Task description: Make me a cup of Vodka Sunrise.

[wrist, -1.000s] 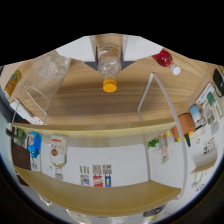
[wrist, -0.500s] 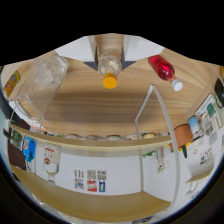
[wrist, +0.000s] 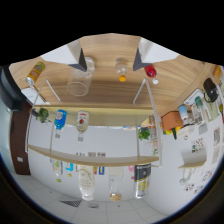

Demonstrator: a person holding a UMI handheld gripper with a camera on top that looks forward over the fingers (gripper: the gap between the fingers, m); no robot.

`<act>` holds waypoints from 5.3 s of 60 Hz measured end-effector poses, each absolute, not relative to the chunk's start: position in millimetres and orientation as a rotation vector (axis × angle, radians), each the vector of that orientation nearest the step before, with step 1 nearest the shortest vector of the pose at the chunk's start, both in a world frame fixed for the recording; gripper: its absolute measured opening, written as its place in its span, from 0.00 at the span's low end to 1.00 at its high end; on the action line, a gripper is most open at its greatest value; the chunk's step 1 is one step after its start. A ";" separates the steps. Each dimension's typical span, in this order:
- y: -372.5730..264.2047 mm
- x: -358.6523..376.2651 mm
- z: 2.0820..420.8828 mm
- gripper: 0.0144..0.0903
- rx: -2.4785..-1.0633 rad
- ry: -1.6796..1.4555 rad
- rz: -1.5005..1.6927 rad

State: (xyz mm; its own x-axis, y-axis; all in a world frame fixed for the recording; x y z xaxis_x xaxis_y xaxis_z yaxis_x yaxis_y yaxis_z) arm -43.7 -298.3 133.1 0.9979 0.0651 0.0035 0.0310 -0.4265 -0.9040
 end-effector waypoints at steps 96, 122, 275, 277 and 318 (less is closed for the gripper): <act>-169.2 125.8 396.0 0.27 -1.700 0.001 0.058; -214.8 134.4 158.8 0.27 -1.958 0.167 0.131; -201.5 153.1 30.4 0.28 -2.108 -0.006 0.056; -202.5 151.8 25.7 0.28 -2.121 -0.008 0.062; -239.1 161.5 53.6 0.95 -2.174 0.069 -0.025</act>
State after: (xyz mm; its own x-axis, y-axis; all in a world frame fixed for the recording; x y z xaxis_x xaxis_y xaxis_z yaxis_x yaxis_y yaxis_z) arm 161.5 -239.1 53.6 0.9982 -0.0593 -0.0084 -0.0406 -0.5667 -0.8229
